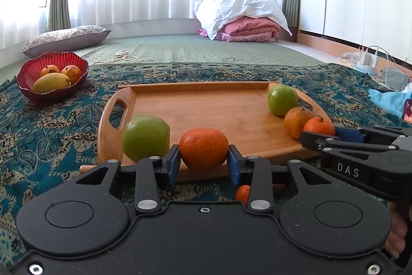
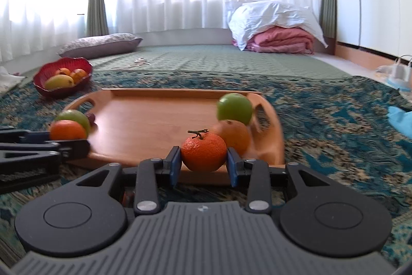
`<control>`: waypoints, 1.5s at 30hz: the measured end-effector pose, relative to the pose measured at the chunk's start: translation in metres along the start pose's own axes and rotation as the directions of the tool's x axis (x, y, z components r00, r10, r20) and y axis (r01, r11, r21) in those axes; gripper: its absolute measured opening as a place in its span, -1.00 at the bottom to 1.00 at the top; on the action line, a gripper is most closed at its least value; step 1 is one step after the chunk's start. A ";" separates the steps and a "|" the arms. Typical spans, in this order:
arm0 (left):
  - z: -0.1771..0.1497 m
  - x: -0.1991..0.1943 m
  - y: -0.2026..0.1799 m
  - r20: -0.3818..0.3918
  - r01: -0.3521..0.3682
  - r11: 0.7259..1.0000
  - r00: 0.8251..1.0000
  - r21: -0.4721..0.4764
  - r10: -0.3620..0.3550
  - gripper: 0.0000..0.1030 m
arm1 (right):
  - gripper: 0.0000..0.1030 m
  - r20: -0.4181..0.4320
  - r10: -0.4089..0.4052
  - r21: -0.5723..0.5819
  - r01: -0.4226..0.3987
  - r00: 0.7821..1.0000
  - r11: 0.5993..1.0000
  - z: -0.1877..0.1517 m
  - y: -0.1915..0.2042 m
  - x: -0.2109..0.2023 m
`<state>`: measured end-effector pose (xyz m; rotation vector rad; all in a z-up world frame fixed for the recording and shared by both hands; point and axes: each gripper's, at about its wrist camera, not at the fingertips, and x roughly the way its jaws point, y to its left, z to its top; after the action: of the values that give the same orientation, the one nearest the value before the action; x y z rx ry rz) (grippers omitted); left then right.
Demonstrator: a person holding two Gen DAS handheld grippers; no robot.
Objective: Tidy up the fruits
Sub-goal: 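Grasp a small orange with the left tool while the right tool grasps the stemmed tangerine, then lift the orange with the left tool while the right tool lifts the tangerine over the tray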
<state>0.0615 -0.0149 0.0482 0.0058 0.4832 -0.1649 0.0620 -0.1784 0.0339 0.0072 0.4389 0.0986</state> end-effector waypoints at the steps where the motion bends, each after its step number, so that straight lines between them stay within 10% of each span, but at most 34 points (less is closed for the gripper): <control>1: 0.002 0.003 0.001 -0.003 0.002 1.000 1.000 -0.007 -0.002 -0.29 | -0.20 -0.003 0.012 0.007 -0.012 1.000 1.000 0.002 0.001 0.003; 45: 0.011 0.077 0.004 -0.125 -0.003 1.000 0.992 0.001 0.003 -0.29 | -0.19 -0.167 0.045 0.072 -0.034 0.985 0.997 0.014 0.006 0.068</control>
<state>0.1347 -0.0238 0.0225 0.0172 0.6080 -0.1627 0.1291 -0.1658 0.0181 0.0755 0.6115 0.1239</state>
